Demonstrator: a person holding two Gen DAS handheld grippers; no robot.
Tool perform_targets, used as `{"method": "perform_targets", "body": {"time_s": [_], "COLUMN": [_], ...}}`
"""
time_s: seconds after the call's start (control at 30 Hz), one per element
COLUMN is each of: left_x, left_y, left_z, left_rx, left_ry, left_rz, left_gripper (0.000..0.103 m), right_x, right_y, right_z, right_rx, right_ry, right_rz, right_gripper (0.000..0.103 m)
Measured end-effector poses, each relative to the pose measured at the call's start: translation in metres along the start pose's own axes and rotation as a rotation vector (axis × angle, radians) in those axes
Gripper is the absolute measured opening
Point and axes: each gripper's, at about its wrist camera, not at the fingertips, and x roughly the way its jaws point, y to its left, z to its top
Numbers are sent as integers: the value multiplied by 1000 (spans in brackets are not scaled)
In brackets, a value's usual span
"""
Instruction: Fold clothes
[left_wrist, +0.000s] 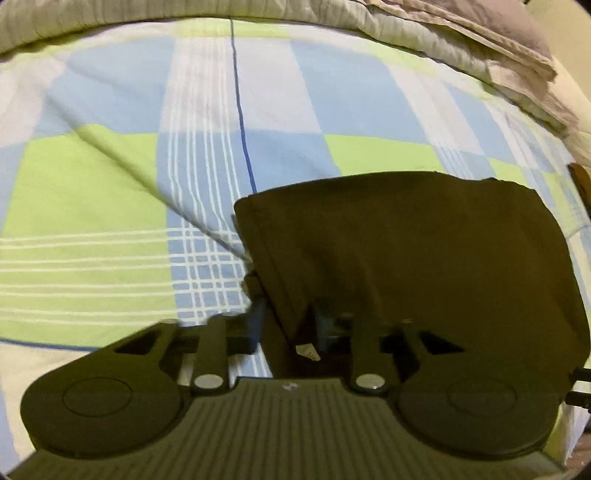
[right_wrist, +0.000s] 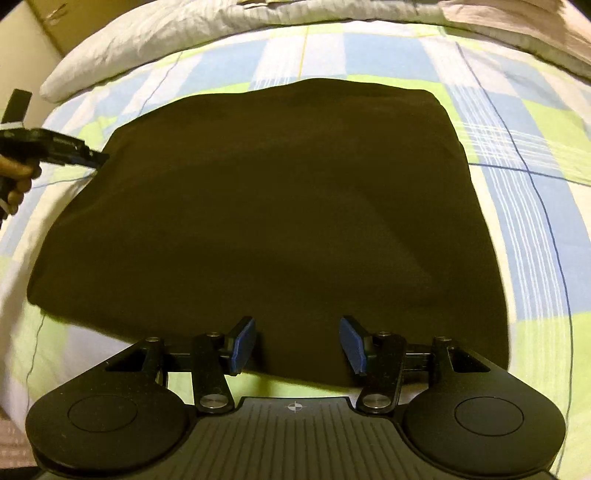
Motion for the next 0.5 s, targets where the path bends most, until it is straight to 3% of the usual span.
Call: {"method": "perform_targets", "body": {"time_s": [0.1, 0.13, 0.2, 0.3, 0.4, 0.5], "left_x": [-14, -17, -17, -11, -21, -35], "left_y": [18, 23, 36, 60, 63, 54], "left_z": [4, 5, 8, 9, 4, -13], "left_rx": [28, 53, 88, 89, 152, 276], "left_ry": [-33, -34, -24, -7, -26, -21], "left_rz": [-56, -60, -19, -24, -53, -65], "left_gripper": [6, 0, 0, 0, 0, 6], "right_x": [-3, -4, -1, 11, 16, 24], "right_y": [24, 33, 54, 89, 131, 182], "right_z": [-4, -6, -7, 1, 9, 14], "right_rx": [53, 75, 108, 102, 20, -180], "right_ry": [-25, -33, -40, -25, -29, -9], "right_rz": [-44, -53, -60, -40, 11, 48], "right_gripper": [54, 54, 54, 54, 54, 54]}}
